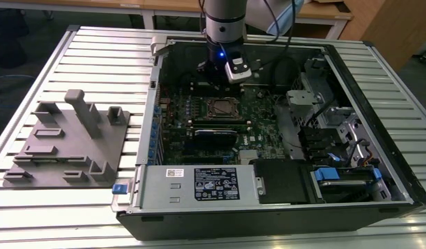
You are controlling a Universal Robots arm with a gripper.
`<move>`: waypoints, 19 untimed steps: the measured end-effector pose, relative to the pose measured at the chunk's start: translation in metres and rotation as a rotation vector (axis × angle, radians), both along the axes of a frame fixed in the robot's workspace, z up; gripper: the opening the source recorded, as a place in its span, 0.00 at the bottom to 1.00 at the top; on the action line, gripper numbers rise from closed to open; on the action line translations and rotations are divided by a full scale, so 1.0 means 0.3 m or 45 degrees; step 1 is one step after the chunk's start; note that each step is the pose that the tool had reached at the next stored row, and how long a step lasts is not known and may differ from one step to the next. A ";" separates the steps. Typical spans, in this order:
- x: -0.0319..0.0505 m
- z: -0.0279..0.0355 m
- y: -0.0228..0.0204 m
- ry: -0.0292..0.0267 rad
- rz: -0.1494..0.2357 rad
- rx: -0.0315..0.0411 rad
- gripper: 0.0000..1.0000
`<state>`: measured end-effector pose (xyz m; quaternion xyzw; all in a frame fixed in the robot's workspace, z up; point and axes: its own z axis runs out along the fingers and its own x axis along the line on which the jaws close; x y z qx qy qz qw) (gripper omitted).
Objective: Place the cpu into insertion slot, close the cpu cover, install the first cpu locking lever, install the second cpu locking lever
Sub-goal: 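Install the first cpu locking lever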
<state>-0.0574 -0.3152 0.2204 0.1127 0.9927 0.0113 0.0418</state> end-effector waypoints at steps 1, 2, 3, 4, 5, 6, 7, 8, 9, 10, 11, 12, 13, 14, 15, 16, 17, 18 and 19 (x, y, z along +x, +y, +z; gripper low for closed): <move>0.000 -0.001 0.000 -0.0001 0.017 0.0002 0.11; 0.000 -0.001 0.000 -0.0001 0.030 -0.0009 0.11; 0.000 -0.001 0.000 0.0000 0.032 -0.0034 0.11; 0.000 -0.001 -0.001 0.0001 0.033 -0.0059 0.11; 0.000 0.000 -0.003 0.0002 0.033 -0.0068 0.11; 0.000 -0.001 -0.007 0.0001 0.033 -0.0068 0.11; 0.000 -0.001 -0.011 0.0000 0.033 -0.0068 0.11; 0.000 -0.001 -0.015 0.0000 0.033 -0.0067 0.11; 0.000 -0.001 -0.020 0.0001 0.033 -0.0069 0.11; 0.000 -0.001 -0.025 0.0001 0.033 -0.0069 0.11; 0.000 -0.001 -0.029 0.0001 0.034 -0.0069 0.11; 0.000 -0.001 -0.034 0.0001 0.034 -0.0068 0.11; 0.000 -0.001 -0.039 0.0000 0.033 -0.0068 0.11; 0.000 -0.001 -0.043 0.0001 0.033 -0.0068 0.11; 0.000 -0.001 -0.048 0.0000 0.033 -0.0067 0.11; 0.000 -0.001 -0.052 0.0002 0.033 -0.0069 0.11; 0.000 -0.001 -0.056 0.0001 0.033 -0.0069 0.11; 0.000 -0.001 -0.059 0.0001 0.033 -0.0069 0.11; 0.000 -0.001 -0.062 0.0000 0.033 -0.0068 0.11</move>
